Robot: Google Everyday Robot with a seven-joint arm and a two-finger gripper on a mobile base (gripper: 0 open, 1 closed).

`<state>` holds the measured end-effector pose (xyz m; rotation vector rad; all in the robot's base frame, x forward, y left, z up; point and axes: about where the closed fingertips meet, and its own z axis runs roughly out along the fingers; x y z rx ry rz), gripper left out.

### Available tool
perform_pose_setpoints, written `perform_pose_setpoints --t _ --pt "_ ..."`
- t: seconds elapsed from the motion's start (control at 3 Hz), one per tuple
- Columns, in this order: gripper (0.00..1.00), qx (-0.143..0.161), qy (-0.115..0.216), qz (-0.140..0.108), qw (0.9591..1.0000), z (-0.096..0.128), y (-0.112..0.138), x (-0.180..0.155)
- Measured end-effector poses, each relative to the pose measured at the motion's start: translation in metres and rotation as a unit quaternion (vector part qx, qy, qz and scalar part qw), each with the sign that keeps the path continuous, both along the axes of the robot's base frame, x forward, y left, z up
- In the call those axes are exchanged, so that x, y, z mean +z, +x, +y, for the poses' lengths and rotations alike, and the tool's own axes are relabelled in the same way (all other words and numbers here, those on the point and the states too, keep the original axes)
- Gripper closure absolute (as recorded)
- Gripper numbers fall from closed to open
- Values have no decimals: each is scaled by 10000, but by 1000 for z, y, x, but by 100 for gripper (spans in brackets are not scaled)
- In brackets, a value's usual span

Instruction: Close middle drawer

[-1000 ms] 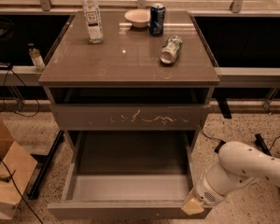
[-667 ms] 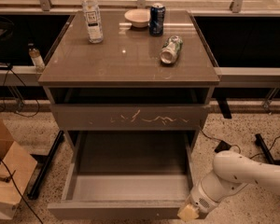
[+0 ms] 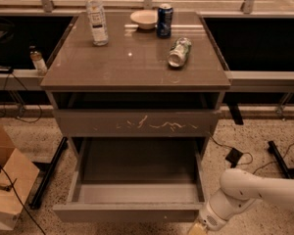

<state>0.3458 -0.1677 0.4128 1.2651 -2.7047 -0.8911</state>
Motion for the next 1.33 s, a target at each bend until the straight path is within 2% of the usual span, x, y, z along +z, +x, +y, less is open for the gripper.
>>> perform_pose_setpoints --t 0.33,0.67,1.0,1.33 --pt "100 1 -42 -78 10000 -1 30 -16" --pt "100 2 -42 -78 10000 -1 28 -14" --pt "100 30 -70 -162 9998 0 59 -24" --pt "100 187 -132 -157 9996 -1 77 -38"
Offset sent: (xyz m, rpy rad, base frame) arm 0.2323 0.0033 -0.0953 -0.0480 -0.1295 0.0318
